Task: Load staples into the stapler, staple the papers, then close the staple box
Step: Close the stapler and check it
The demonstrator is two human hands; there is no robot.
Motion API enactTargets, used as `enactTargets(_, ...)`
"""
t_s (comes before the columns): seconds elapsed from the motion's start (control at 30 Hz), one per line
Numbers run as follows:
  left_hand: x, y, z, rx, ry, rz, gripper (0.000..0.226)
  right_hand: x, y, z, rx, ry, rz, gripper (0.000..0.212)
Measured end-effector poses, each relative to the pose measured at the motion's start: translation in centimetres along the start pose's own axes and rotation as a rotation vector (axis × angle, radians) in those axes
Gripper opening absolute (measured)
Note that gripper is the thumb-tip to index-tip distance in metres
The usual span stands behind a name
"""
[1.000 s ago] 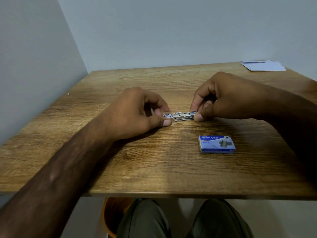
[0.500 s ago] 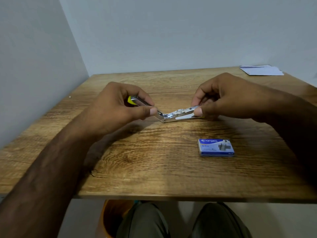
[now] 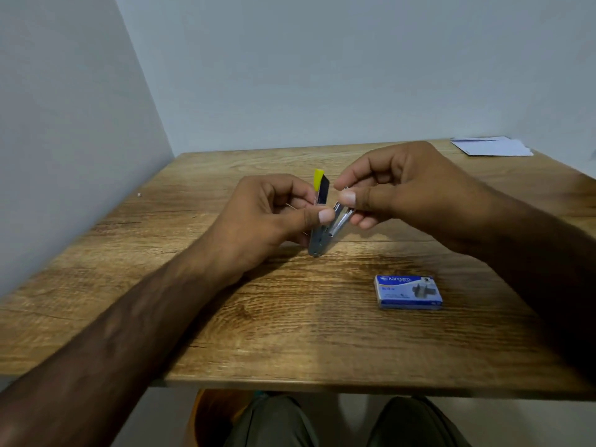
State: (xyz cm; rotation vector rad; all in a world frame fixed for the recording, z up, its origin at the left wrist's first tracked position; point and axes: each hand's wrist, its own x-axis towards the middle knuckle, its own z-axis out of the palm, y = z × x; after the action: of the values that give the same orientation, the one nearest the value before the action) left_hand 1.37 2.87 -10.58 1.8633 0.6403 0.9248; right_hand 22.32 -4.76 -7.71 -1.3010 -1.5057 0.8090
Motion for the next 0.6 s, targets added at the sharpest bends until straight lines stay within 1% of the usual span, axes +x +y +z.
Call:
enactTargets(0.1,0.3,-0.1,0.5,-0.083,-0.009,-0.009,0.015,0.0,-0.1,0.2,0.102,0.062,-0.043,0.025)
enactTargets(0.17,0.5,0.0,0.8,-0.169,-0.010,-0.006,0.008,0.1,-0.2,0.1,0.196,0.081,-0.048,0.035)
enactTargets(0.23,0.7,0.0,1.0,-0.226,-0.005,0.008,0.006,0.2,-0.4,0.0,0.307,0.095,-0.036,0.045)
enactTargets(0.27,0.8,-0.1,1.1,-0.240,0.000,0.016,0.006,0.2,-0.4,0.0,0.354,0.099,-0.031,0.046)
enactTargets(0.33,0.8,-0.2,1.1,-0.248,0.008,0.040,0.012,0.2,-0.4,0.1,0.396,0.100,-0.041,0.036)
enactTargets(0.4,0.7,-0.3,1.1,-0.245,0.014,0.062,0.014,0.1,-0.4,0.3,0.372,0.111,-0.062,0.020)
enactTargets(0.43,0.6,-0.3,1.1,-0.238,0.018,0.071,0.014,0.1,-0.3,0.3,0.344,0.121,-0.073,0.017)
enactTargets(0.53,0.5,-0.5,1.2,-0.224,0.020,0.089,0.015,-0.1,-0.2,0.4,0.262,0.123,-0.114,0.014)
enactTargets(0.6,0.4,-0.6,1.3,-0.217,-0.002,0.094,0.010,-0.1,-0.1,0.5,0.205,0.112,-0.150,0.015)
